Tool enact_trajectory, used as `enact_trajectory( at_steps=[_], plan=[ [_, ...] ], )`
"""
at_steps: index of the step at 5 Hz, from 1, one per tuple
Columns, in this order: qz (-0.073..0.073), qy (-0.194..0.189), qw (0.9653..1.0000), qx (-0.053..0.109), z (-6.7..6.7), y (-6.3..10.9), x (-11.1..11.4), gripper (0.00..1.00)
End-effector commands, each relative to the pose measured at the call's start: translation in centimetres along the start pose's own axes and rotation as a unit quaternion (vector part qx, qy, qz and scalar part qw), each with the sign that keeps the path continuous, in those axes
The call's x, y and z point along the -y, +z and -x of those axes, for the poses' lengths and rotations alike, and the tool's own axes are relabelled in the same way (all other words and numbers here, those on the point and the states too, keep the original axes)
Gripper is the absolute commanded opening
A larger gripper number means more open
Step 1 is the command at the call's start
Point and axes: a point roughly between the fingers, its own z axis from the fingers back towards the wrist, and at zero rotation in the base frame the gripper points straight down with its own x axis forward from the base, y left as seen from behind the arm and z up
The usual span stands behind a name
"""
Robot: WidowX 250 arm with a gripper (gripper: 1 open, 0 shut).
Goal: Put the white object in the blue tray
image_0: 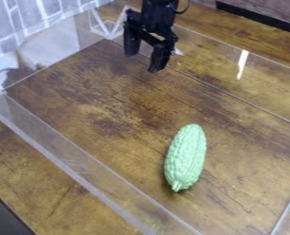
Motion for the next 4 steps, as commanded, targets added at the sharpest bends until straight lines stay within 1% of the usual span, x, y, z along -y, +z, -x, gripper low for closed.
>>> enact_trajectory(
  at_steps=[1,3,4],
  plan=[
    [-0.017,0.006,0.9993,0.033,-1.0,1.8,-1.3,1.00],
    [-0.028,-0.003,0.9990,0.035,-1.6,1.1,-1.4,1.00],
    [-0.025,-0.002,0.9991,0.033,-1.7,0.3,-1.5,1.00]
  ],
)
